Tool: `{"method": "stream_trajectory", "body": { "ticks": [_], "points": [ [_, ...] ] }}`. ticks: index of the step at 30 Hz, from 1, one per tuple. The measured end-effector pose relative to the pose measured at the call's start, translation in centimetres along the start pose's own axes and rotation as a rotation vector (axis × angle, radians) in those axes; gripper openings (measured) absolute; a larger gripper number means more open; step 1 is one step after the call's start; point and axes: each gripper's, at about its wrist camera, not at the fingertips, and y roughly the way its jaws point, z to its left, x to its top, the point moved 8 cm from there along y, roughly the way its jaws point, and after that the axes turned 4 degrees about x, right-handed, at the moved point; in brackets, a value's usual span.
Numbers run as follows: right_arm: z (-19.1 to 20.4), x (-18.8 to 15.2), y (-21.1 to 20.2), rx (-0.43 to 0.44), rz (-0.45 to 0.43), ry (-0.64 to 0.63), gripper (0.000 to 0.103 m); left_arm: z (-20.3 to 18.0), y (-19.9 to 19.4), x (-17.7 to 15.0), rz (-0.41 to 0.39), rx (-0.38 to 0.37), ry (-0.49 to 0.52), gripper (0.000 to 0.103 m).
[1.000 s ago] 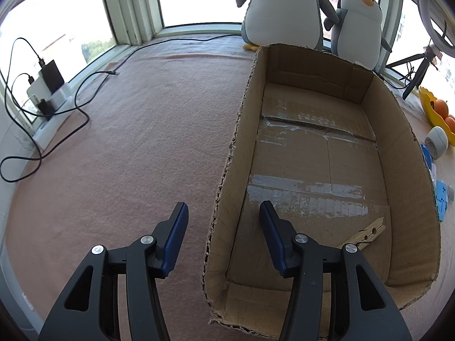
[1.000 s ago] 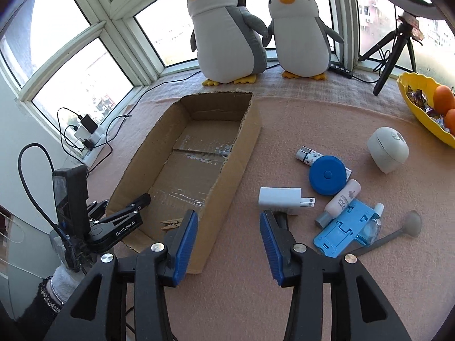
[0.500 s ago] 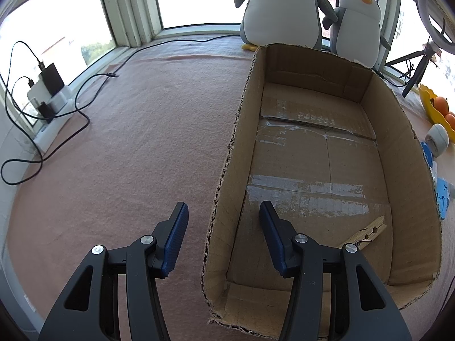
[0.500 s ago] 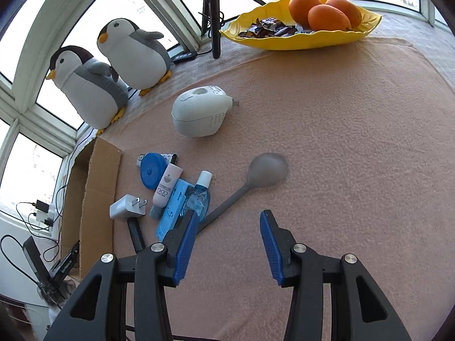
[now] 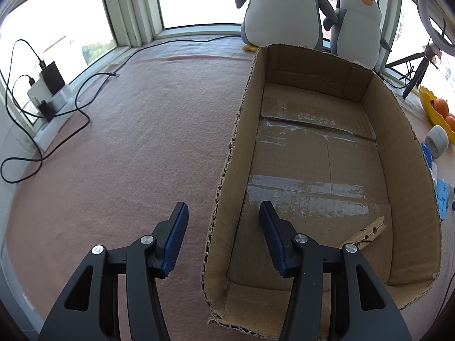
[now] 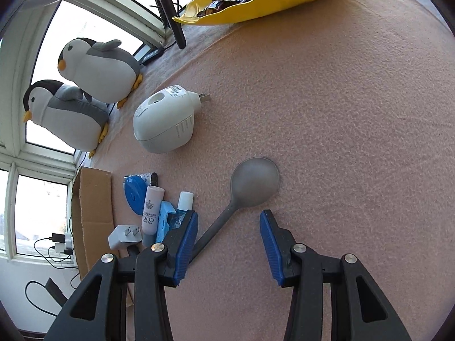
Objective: Organize rigid objects
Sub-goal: 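Move the right gripper to the grey spoon and grasp its handle, then carry the spoon with the right gripper into the box and release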
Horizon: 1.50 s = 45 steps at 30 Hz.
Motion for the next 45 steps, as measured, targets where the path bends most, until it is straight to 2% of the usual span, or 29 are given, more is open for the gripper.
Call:
{"method": "stream_trajectory", "body": {
  "ticks": [3, 8, 12, 18, 24, 26, 29, 34, 41, 45],
  "points": [
    [0.5, 0.5, 0.3, -0.053, 0.008, -0.024, 0.041, 0.1, 0.0, 0.0, 0.0, -0.002, -0.003, 0.052],
    [1.7, 1.3, 1.5, -0.245, 0.035, -0.163, 0.031, 0.1, 0.1, -0.1, -0.002, -0.009, -0.01, 0.051],
    [2.4, 2.0, 2.5, -0.346, 0.076, -0.258, 0.03, 0.2, 0.2, -0.1, -0.006, -0.022, -0.022, 0.051],
    [2.6, 2.6, 3.0, -0.366, 0.118, -0.225, 0.03, 0.3, 0.2, -0.3, -0.011, -0.044, -0.034, 0.051],
    [3.7, 2.2, 4.0, -0.457, 0.153, -0.37, 0.028, 0.3, 0.3, -0.3, -0.013, -0.06, -0.039, 0.051],
    [3.5, 2.4, 3.9, -0.457, 0.162, -0.385, 0.018, 0.3, 0.3, -0.2, -0.013, -0.063, -0.039, 0.051],
    [2.6, 2.5, 3.4, -0.424, 0.164, -0.381, 0.009, 0.3, 0.3, -0.2, -0.014, -0.068, -0.039, 0.051],
    [1.2, 2.2, 2.2, -0.337, 0.128, -0.339, 0.005, 0.3, 0.3, -0.2, -0.014, -0.069, -0.04, 0.051],
    [0.2, 1.2, 0.2, -0.303, 0.064, -0.34, 0.003, 0.2, 0.4, -0.2, -0.014, -0.064, -0.032, 0.052],
    [1.0, 1.1, -0.9, -0.292, 0.023, -0.353, 0.003, 0.1, 0.3, -0.1, -0.016, -0.06, -0.026, 0.052]
  ]
}}
